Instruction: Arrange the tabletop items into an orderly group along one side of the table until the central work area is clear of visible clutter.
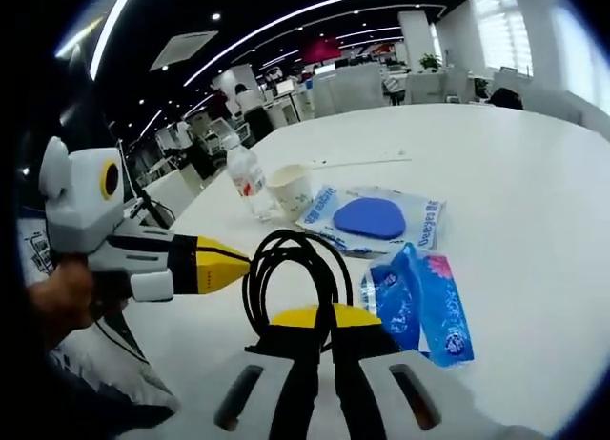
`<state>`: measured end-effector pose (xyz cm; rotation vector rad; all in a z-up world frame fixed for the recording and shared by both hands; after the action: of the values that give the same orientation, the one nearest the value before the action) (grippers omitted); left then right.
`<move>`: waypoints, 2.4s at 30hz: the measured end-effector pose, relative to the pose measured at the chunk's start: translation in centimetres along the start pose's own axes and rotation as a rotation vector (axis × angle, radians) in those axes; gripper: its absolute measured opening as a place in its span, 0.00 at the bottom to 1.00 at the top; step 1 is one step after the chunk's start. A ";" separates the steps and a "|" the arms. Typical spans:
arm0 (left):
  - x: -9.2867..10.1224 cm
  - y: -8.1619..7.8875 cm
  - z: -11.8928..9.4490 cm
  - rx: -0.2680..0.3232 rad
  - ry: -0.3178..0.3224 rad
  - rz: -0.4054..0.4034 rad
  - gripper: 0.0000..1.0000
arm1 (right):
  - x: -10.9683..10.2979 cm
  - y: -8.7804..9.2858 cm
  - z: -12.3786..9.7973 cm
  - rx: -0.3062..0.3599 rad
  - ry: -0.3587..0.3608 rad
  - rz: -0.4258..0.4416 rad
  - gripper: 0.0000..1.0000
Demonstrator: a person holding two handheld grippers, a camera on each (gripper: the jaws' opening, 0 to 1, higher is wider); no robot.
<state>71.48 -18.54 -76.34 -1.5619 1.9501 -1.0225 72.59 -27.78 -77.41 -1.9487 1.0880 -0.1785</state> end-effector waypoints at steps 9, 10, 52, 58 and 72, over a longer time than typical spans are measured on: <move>1.5 1.7 2.2 -0.057 0.030 0.001 0.00 | 1.8 2.6 -0.2 -0.049 -0.003 0.042 0.00; 1.6 1.7 2.2 -0.062 0.031 0.004 0.00 | 1.8 2.8 -0.2 -0.051 -0.003 0.042 0.00; -1.0 2.3 2.7 -0.016 -0.010 -0.007 0.21 | 1.3 1.1 0.9 0.029 -0.039 -0.041 0.32; -3.4 0.1 2.6 0.028 -0.050 -0.032 0.30 | 2.0 -1.8 0.8 0.083 -0.032 -0.053 0.45; -8.3 -4.0 3.4 0.098 -0.091 -0.118 0.39 | 6.3 -6.0 2.2 0.082 -0.020 -0.095 0.66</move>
<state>78.75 -11.90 -76.31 -1.6555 1.7389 -1.0577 81.25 -29.66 -75.96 -1.9256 0.9614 -0.2505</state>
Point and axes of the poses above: the point that each gripper's makers call its tool centre point, and the gripper's own axes: z roughly forward along the fingers, x roughly to its right, y roughly out of its underside, the point moved 1 cm from there along -z, roughly backward along the fingers
